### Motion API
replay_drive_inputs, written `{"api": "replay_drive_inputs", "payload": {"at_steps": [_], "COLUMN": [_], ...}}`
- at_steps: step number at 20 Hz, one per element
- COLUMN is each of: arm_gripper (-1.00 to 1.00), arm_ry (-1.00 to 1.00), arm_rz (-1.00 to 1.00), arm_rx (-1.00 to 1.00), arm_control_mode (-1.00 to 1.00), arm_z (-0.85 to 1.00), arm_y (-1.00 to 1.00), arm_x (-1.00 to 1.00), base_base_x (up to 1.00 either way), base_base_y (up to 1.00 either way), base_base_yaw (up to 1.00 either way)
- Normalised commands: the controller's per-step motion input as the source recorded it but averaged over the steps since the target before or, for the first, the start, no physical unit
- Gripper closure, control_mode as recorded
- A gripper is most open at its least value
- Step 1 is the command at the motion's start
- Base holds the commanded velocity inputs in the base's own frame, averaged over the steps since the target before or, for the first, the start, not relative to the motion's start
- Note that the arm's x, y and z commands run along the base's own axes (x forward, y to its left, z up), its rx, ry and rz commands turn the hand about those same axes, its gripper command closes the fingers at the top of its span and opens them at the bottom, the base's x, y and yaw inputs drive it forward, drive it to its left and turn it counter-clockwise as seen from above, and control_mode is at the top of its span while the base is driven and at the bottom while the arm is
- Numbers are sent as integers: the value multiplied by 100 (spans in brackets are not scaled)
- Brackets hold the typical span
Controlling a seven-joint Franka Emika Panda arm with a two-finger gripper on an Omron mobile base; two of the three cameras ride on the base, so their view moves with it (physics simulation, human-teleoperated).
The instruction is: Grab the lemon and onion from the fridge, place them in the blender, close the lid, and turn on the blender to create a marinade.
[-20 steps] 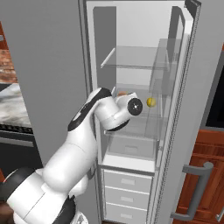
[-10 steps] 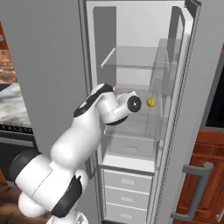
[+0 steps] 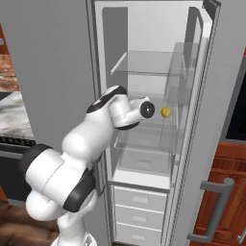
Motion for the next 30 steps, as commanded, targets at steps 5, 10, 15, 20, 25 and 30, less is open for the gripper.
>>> {"api": "replay_drive_inputs", "payload": {"at_steps": [5, 10, 15, 20, 25, 30], "arm_gripper": [-100, -100, -100, -100, -100, -100], "arm_ry": [0, 0, 0, 0, 0, 0], "arm_rz": [4, 6, 6, 5, 4, 1], "arm_rx": [3, 4, 2, 0, 0, 0], "arm_control_mode": [-100, -100, -100, -100, -100, -100], "arm_z": [-7, -10, -13, -16, -22, -21], "arm_y": [-5, -12, -8, -2, -3, -10], "arm_x": [43, 40, 38, 40, 44, 44], "base_base_x": [0, 0, 0, 0, 0, 0], "base_base_y": [0, 0, 0, 0, 0, 0], "base_base_yaw": [0, 0, 0, 0, 0, 0]}}
